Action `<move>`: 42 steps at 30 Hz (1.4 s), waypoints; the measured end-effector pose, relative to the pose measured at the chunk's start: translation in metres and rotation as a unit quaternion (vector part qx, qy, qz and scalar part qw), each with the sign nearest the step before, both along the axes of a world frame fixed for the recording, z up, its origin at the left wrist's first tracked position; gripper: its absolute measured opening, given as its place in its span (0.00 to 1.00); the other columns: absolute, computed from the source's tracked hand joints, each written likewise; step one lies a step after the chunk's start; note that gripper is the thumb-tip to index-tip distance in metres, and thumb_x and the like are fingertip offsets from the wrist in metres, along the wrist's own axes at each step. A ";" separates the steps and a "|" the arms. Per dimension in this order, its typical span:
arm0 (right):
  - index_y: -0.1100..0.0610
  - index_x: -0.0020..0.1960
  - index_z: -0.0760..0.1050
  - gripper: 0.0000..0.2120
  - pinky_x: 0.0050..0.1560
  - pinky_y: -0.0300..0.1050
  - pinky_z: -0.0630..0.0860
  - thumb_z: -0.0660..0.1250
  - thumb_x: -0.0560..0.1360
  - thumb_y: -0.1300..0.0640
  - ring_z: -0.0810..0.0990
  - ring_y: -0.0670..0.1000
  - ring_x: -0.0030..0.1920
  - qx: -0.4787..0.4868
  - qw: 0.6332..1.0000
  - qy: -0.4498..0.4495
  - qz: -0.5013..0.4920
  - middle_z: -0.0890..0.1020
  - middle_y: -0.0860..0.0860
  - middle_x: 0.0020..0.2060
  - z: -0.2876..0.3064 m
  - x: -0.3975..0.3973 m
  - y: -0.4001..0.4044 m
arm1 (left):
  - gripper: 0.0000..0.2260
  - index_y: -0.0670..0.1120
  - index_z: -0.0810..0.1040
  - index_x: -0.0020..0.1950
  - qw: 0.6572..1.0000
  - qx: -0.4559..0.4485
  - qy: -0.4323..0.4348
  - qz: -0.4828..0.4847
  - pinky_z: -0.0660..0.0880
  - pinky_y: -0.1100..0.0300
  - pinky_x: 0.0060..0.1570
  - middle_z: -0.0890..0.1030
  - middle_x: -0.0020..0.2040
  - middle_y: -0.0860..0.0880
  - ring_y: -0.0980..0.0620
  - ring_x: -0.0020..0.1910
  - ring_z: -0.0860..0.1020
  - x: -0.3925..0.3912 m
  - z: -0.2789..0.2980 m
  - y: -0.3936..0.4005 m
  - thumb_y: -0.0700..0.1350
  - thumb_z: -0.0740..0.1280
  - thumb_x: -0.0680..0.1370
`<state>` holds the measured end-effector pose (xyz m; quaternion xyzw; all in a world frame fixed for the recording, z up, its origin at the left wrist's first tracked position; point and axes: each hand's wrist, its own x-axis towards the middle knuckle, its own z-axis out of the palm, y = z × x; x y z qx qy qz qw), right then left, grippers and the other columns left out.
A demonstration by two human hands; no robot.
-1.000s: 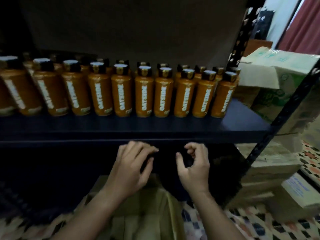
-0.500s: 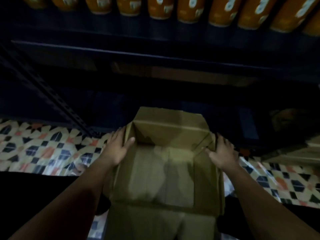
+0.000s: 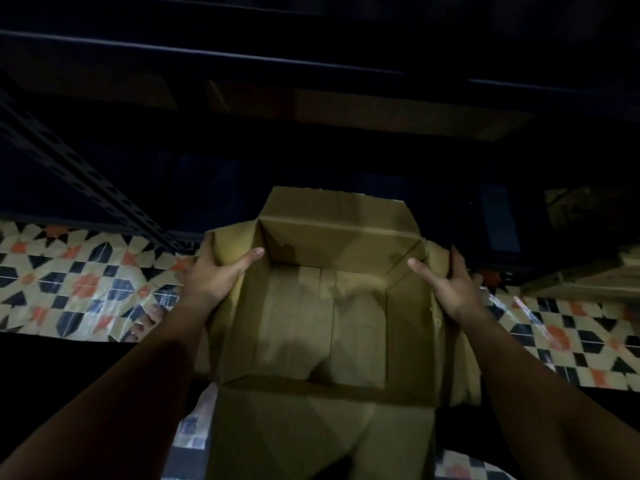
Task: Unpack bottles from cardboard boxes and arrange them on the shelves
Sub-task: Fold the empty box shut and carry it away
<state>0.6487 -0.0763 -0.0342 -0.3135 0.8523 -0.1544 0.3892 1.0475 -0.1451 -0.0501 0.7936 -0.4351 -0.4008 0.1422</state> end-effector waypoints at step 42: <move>0.56 0.76 0.67 0.29 0.73 0.58 0.65 0.71 0.77 0.54 0.64 0.52 0.74 -0.385 0.899 0.103 0.184 0.68 0.52 0.72 -0.003 0.061 0.027 | 0.48 0.47 0.55 0.83 0.950 -0.227 0.213 0.017 0.68 0.66 0.67 0.75 0.68 0.49 0.54 0.69 0.73 -0.074 0.027 -0.043 0.35 0.80 0.70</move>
